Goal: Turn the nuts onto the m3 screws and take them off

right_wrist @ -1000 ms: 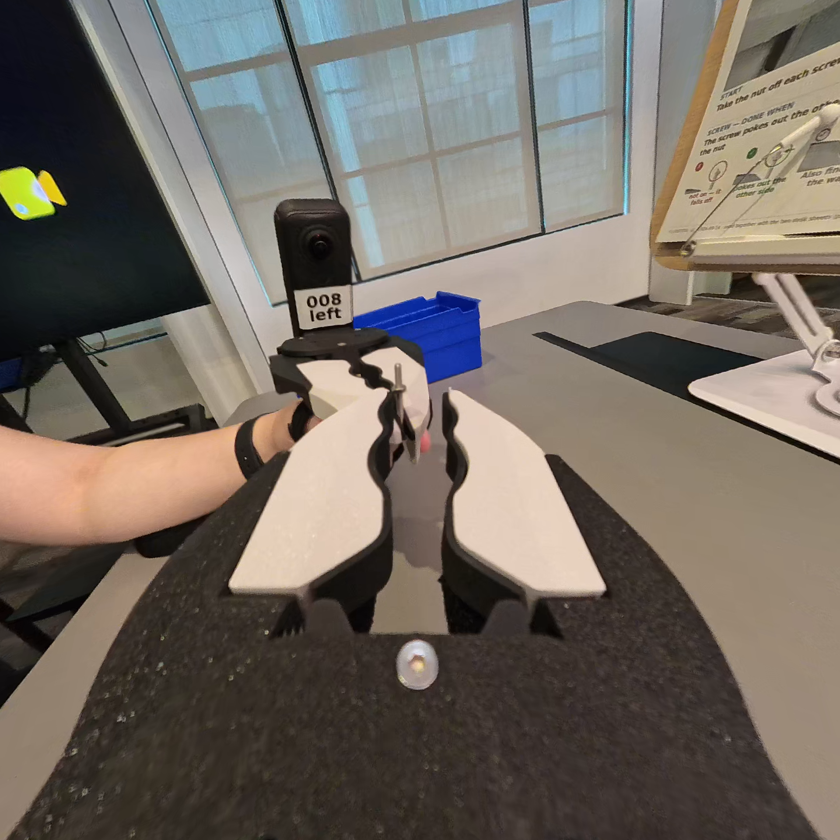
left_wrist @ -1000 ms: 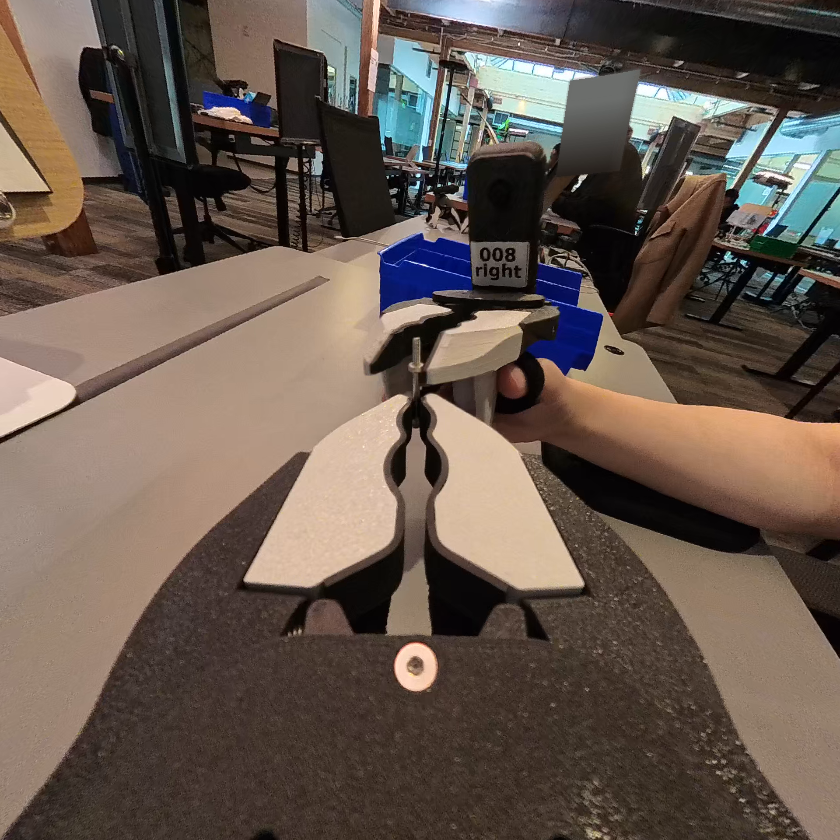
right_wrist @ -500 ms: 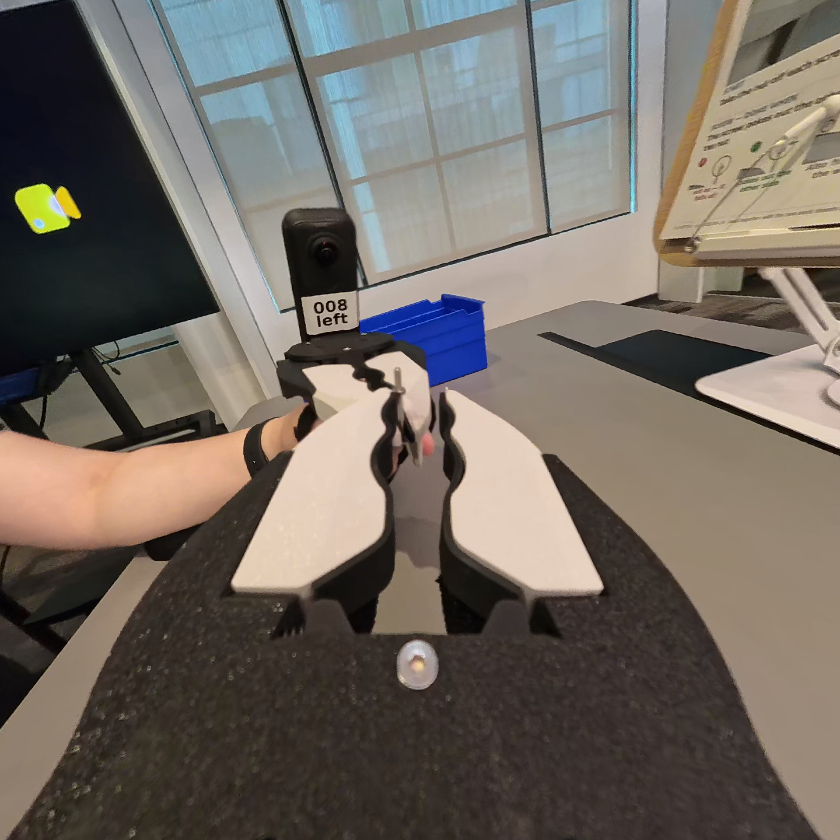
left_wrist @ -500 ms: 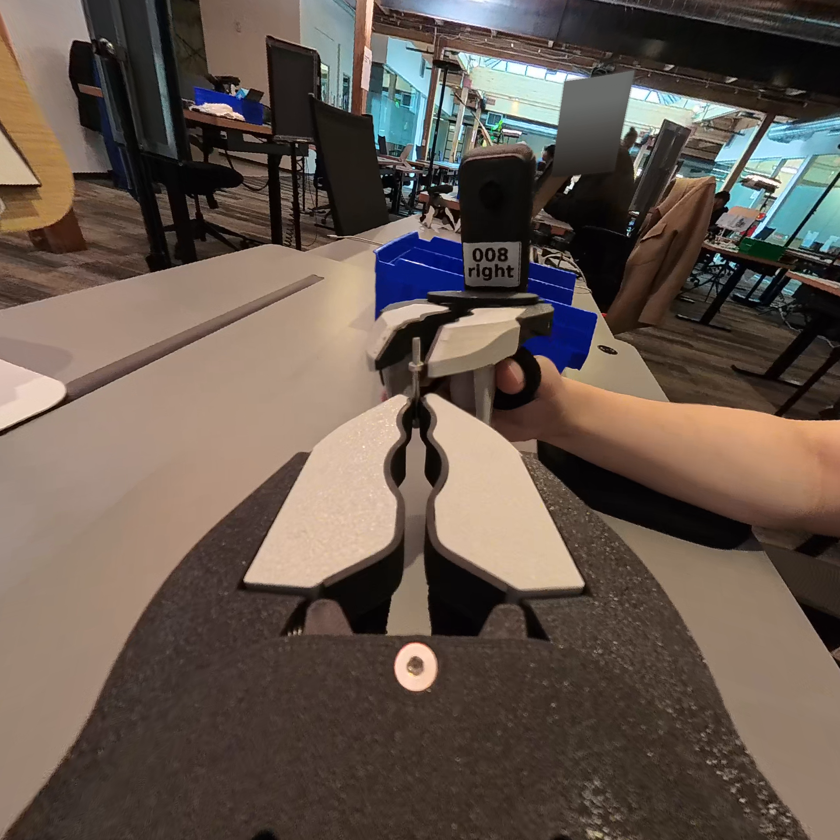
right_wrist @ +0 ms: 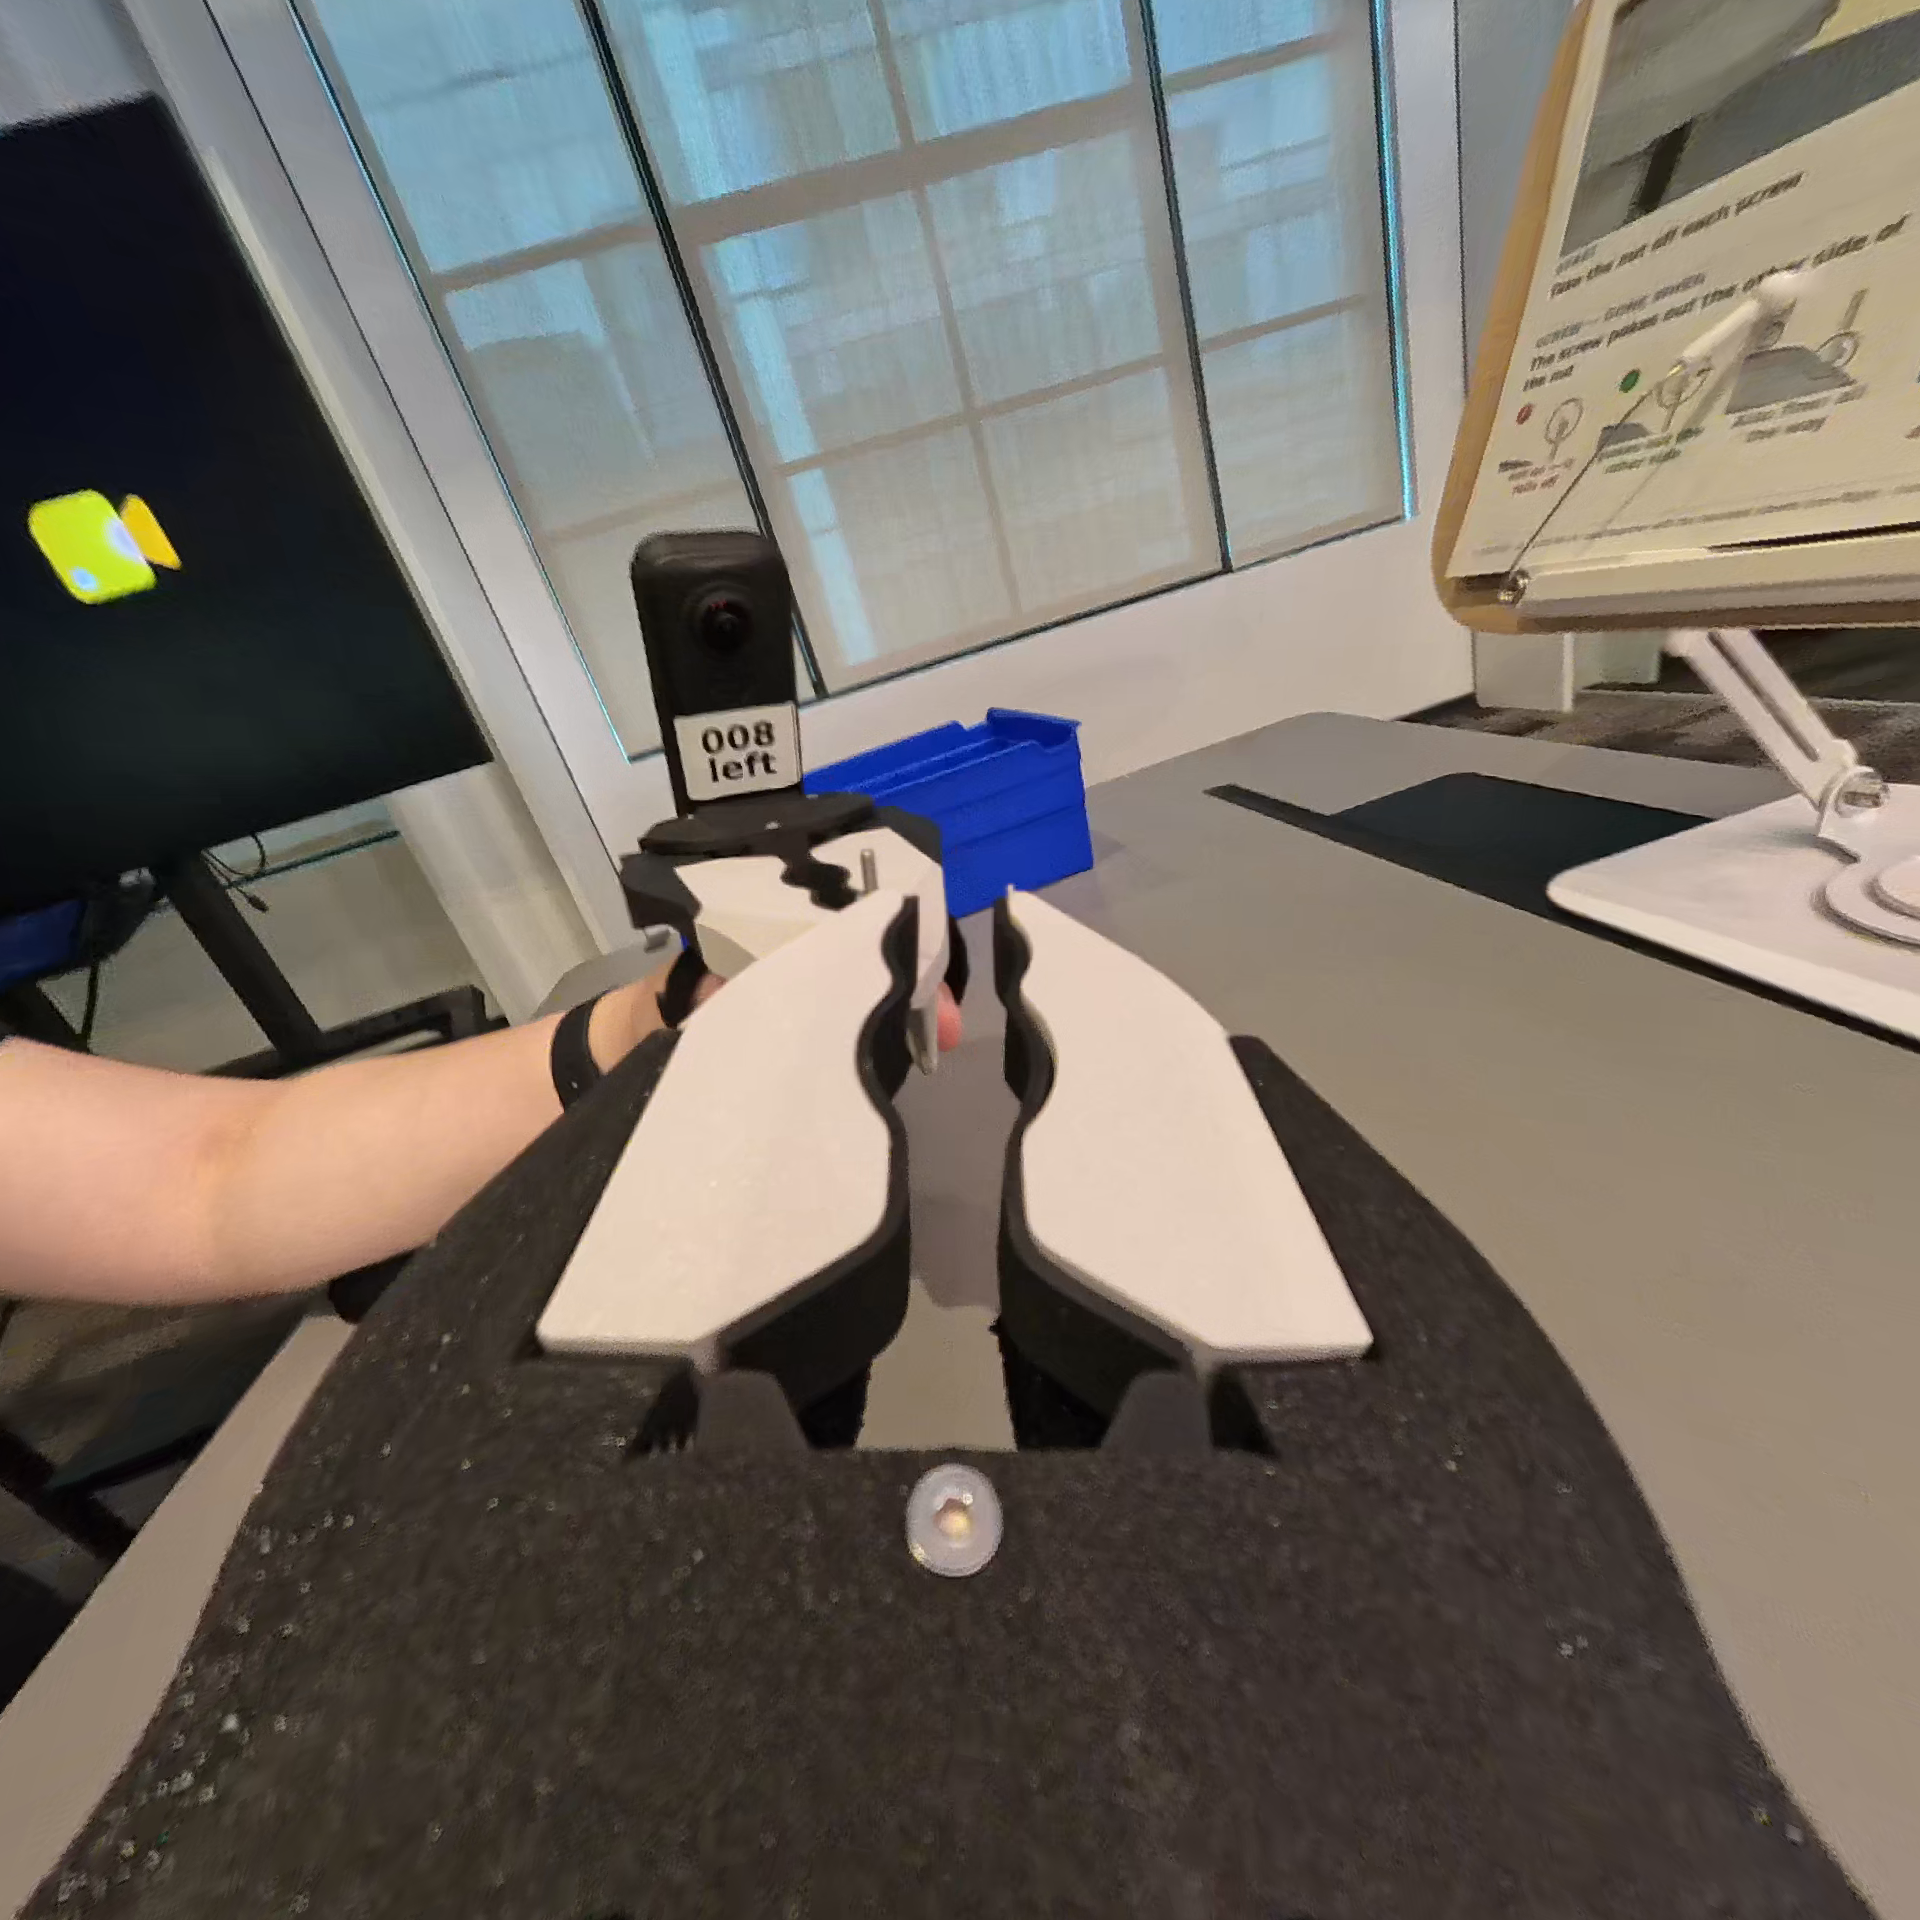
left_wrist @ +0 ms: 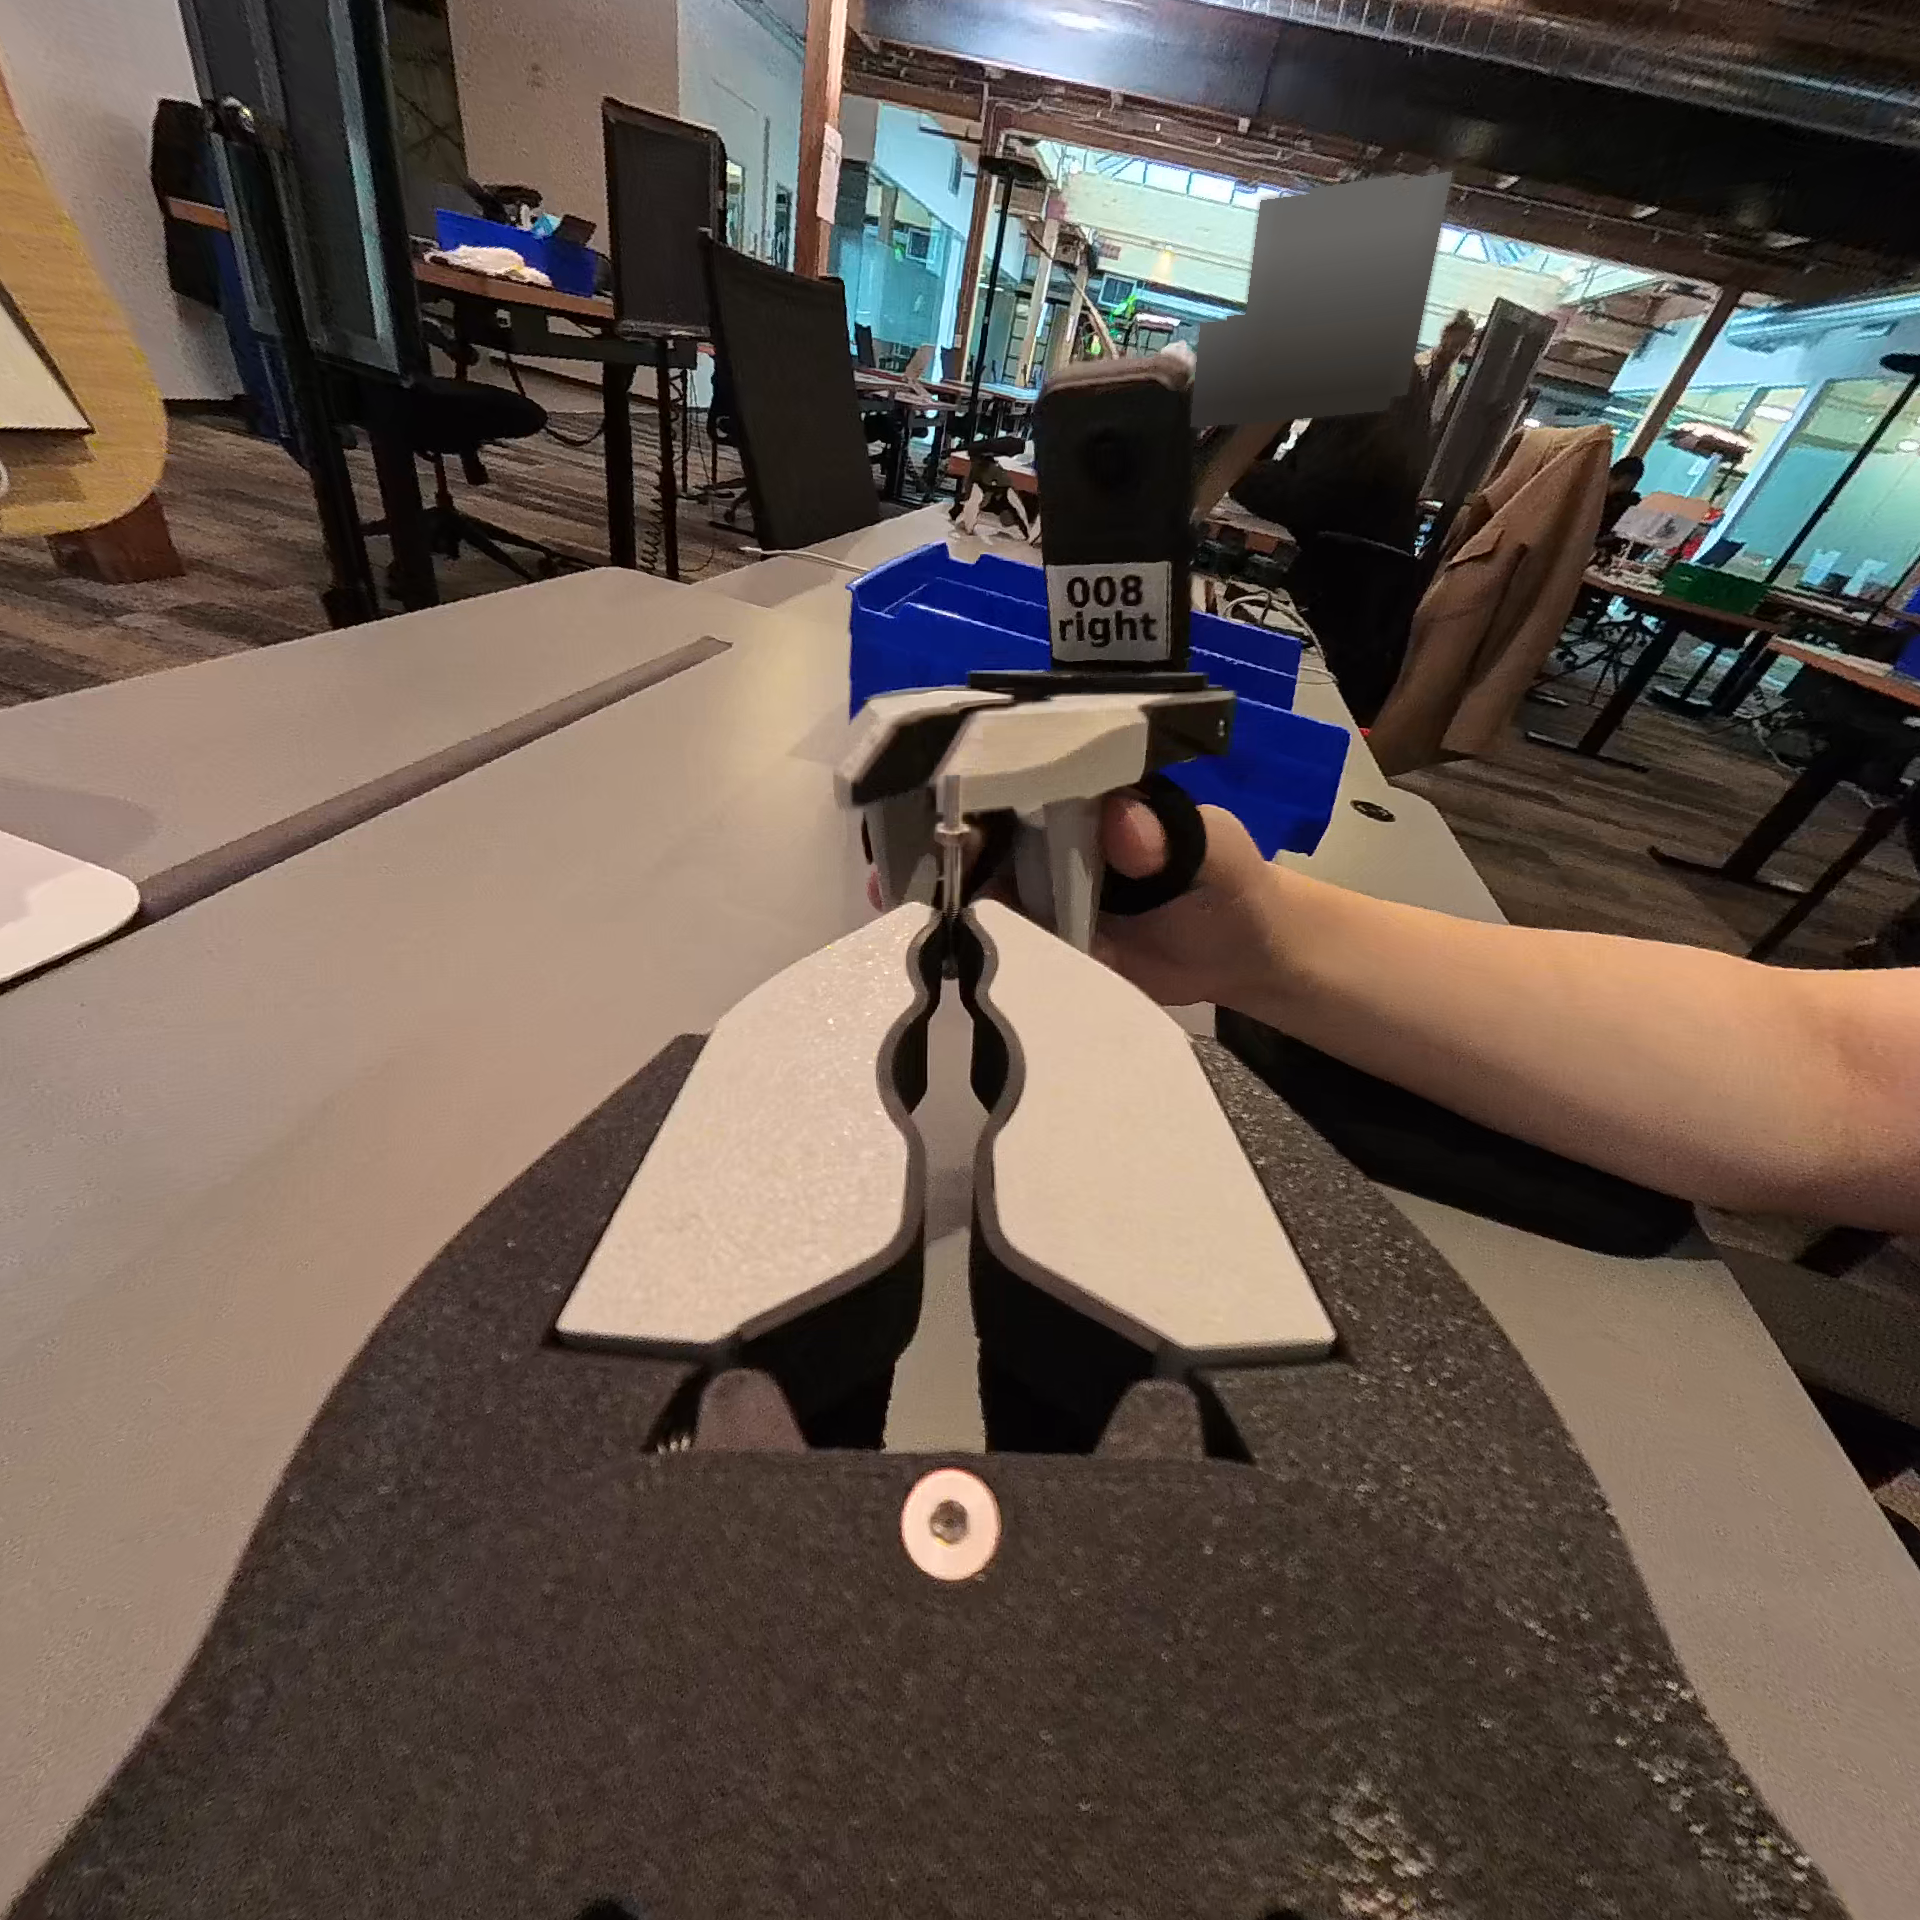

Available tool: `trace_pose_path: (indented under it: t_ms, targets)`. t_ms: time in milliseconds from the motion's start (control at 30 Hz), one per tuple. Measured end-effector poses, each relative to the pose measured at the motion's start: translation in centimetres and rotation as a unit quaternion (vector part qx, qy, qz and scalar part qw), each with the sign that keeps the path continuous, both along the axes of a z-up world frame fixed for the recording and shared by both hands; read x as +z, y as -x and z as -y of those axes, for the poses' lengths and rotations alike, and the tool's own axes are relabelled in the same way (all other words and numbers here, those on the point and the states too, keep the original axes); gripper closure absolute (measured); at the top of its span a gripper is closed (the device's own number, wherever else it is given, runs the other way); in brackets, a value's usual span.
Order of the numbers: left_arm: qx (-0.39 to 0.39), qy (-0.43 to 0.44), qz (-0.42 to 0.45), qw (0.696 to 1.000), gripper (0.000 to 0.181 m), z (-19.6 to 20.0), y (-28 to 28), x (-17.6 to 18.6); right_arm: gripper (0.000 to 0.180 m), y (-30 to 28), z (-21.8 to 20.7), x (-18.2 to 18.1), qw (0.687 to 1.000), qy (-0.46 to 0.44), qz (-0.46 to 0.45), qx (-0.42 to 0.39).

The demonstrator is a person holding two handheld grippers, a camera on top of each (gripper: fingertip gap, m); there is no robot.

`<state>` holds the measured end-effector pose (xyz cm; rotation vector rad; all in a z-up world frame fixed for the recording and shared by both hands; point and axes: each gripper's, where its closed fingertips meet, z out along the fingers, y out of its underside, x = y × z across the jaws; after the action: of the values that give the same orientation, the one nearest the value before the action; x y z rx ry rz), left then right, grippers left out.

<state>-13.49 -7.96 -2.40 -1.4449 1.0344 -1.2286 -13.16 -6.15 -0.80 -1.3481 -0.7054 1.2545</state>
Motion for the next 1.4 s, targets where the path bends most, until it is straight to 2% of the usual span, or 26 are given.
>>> trace_pose_path:
  t_ms: [100, 267, 467, 567, 733, 900, 1000, 1167, 1400]
  targets:
    - [-0.001, 0.001, 0.0, 1.0, 0.179, 0.0, 0.0, 0.0, 0.167, 0.1, 0.6, 0.8, 1.0, -0.001, -0.02, 0.018]
    - [-0.007, -0.004, -0.008, 1.0, 0.179, 0.3, -0.3, -0.2, 0.165, 1.9, 1.3, 0.1, 0.999, -0.015, 0.019, 0.03]
    - [-0.004, 0.0, -0.002, 1.0, 0.179, 0.1, -0.1, 0.0, 0.168, -0.3, 0.0, 0.2, 1.0, 0.003, -0.003, 0.001]
    - [-0.006, -0.001, -0.004, 1.0, 0.179, 0.2, -0.2, -0.1, 0.167, 0.2, 0.6, 0.6, 1.0, -0.002, -0.009, 0.017]
    - [-0.006, -0.004, -0.01, 1.0, 0.179, 0.3, -0.2, -0.2, 0.166, 1.8, 1.1, -0.3, 0.999, -0.006, 0.025, 0.031]
    - [-0.003, 0.004, -0.007, 1.0, 0.179, 0.0, 0.0, -0.3, 0.169, 0.2, 0.0, -0.3, 1.0, 0.022, -0.008, 0.018]
    - [-0.006, 0.007, -0.013, 1.0, 0.179, 0.0, -0.1, -0.7, 0.167, 0.5, 0.8, 0.5, 0.998, 0.03, -0.034, 0.052]
    - [-0.008, 0.007, -0.024, 1.0, 0.179, 0.1, -0.2, -1.1, 0.166, 1.9, 0.7, -1.3, 0.999, 0.014, 0.039, 0.035]
    - [0.0, 0.023, -0.024, 0.999, 0.179, -0.6, 0.1, -1.6, 0.167, 1.3, 0.3, -1.9, 0.998, 0.034, 0.036, 0.034]
